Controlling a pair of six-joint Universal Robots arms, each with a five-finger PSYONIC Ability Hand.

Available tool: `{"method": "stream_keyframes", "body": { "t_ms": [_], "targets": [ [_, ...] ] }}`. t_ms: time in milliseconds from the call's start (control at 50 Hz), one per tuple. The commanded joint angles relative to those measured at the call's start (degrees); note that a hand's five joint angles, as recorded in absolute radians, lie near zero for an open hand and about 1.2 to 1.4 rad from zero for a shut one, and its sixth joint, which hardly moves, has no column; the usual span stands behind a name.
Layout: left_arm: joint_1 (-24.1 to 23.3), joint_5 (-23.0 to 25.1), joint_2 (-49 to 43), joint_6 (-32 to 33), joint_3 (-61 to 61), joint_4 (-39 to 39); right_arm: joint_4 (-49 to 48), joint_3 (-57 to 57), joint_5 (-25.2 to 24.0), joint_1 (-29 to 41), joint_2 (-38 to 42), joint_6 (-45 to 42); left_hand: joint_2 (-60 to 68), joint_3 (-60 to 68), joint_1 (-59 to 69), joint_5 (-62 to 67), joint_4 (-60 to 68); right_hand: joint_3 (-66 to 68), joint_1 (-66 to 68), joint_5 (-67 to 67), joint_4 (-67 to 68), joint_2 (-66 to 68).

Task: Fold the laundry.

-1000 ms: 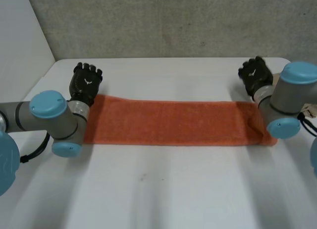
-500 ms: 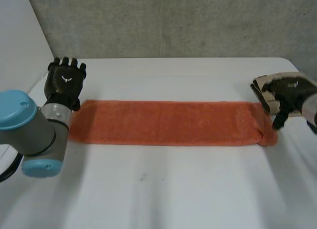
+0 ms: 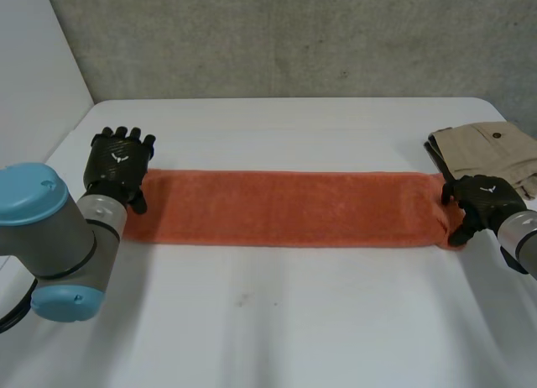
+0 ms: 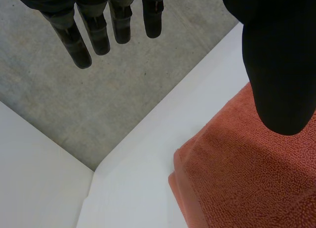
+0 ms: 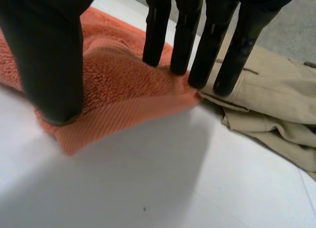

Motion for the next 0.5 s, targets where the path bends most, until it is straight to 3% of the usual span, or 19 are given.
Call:
{"method": "stream_keyframes", "body": {
  "t_ms": [20, 160, 240, 420, 500],
  "targets": [
    [-0.02, -0.03, 0.01, 0.12, -0.11, -0.25, -0.01, -1.52, 0.04, -0.05, 2.00, 0.04, -1.57, -1.97, -0.80, -2.50, -1.49, 46.87, 51.96, 48.64, 47.26, 46.98],
    [-0.02, -0.03, 0.01, 0.21, -0.29, -0.25, 1.31, -1.96, 0.13, -1.54, 0.16, -1.63, -1.57, -1.97, -0.80, -2.50, -1.49, 46.87, 51.96, 48.64, 47.26, 46.98],
    [-0.02, -0.12, 0.01, 0.21, -0.29, -0.34, 2.89, -1.25, -0.05, -6.20, -3.44, -6.37, -1.57, -1.97, -0.80, -2.50, -1.49, 46.87, 51.96, 48.64, 47.26, 46.98],
    [0.15, -0.21, 0.53, 0.12, -0.20, -1.74, 7.54, -2.57, 1.01, -17.88, -7.05, -32.18, -1.57, -1.97, -0.80, -2.50, -1.49, 46.87, 51.96, 48.64, 47.26, 46.98],
    [0.06, -0.21, 0.80, 0.03, -0.20, -2.18, 8.07, -6.42, 5.73, -18.60, -7.31, -34.94, -1.57, -1.97, -0.80, -2.50, -1.49, 46.87, 51.96, 48.64, 47.26, 46.98]
  ]
}}
